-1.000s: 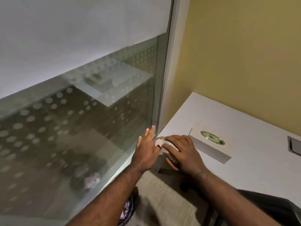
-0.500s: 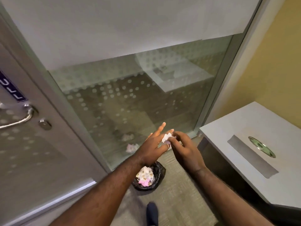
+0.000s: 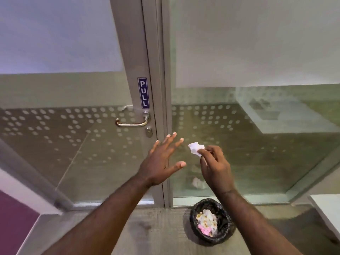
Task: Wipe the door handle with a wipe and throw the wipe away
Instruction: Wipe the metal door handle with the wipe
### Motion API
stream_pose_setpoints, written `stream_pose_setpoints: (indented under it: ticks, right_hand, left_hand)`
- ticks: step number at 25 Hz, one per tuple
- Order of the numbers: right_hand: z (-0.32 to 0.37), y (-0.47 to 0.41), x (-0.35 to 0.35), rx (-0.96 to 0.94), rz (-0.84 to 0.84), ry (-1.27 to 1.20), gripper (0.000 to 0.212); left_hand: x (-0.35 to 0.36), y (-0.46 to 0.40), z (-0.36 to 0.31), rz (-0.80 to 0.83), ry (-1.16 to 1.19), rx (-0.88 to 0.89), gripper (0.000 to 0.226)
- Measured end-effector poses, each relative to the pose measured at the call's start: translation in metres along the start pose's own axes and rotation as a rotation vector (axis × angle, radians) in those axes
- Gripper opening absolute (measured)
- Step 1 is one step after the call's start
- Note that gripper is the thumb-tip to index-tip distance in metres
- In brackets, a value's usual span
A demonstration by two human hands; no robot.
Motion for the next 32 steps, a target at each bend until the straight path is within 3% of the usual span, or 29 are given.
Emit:
stream_pose_setpoints:
  ticks: [6,13,16,22,27,32]
  right_hand:
    - [0.056,-0.054,0.114,0.049,-0.072,-0.075,0.022]
    - [0.072,-0.04,0.219,0.607,-0.138,-0.331,0.022]
    - [0.081,-0.043,0.239,0.709,-0.21,-0.391,0.024]
    - [0.065,-0.072,0.241,0.495,-0.227,-0.222,0.021]
    - [0.055,-0.087,0.255,0.24,0.042,-0.098,0.038]
    - [0.046,-0.107,0.252,-0.193,0.291,-0.086,0.05]
  left_hand:
    - [-0.1,0.014,0.128,-0.231,-0.262,0.079,0.08]
    - [-0.161,0.01,0.243,-0.224,-0.422,0.071,0.082]
    - [-0.163,0.0,0.263,-0.196,-0.467,0.113,0.082]
    - [-0.155,-0.016,0.28,-0.255,-0.498,0.192,0.083]
    - [-0.156,-0.032,0.294,-0.309,-0.546,0.299,0.085]
    - [-0.155,-0.039,0.31,-0.34,-0.599,0.385,0.084]
Point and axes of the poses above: each hand's wrist, its own y-axis away from the middle knuckle, its own x-axis out of the palm, z = x × y, the point moved 5 cm from there along -y, towards the middle knuckle, and after that the axes turned 4 degrees about x, right-handed, at the moved point
